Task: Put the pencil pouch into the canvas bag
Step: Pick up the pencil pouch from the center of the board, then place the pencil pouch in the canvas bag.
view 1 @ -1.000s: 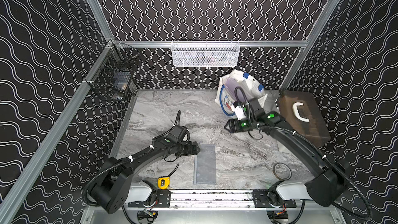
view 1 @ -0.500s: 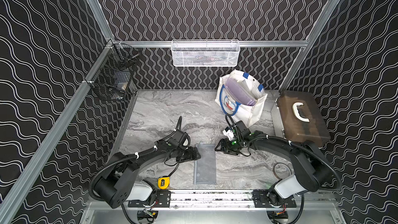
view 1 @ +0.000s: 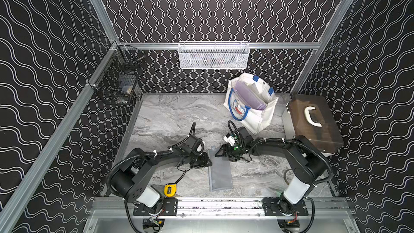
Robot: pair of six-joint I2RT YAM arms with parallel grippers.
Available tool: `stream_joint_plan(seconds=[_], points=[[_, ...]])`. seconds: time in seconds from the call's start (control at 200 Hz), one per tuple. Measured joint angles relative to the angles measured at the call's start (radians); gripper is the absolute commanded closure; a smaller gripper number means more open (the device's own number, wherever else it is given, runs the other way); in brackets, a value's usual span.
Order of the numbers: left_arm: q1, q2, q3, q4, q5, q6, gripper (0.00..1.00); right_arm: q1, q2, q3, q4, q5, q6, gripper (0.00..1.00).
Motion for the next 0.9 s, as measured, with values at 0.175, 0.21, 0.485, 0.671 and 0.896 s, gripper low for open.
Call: stream_joint_plan(seconds=[0.175,0.21,0.485,0.671,0.896], points=[[0.071,0.001,0.037,-0.017,0.039,0.023,0.9,0.0,-0.036,0.011,-0.004,0.031,0.016,0.69],[0.087,0.0,0.037,-0.016,0.051,0.025,0.89,0.0,-0.044,0.019,-0.01,0.034,0.016,0.74],[0.13,-0.099,0.088,-0.041,0.1,0.031,0.52,0.0,-0.118,0.224,-0.223,0.076,-0.081,1.0],[0.12,-0.212,0.212,-0.207,-0.027,0.144,0.2,-0.017,-0.154,0.545,-0.462,0.145,-0.265,1.0],[0.112,-0.286,0.253,-0.346,-0.163,0.232,0.16,-0.127,-0.077,1.037,-0.788,0.278,-0.539,1.0]])
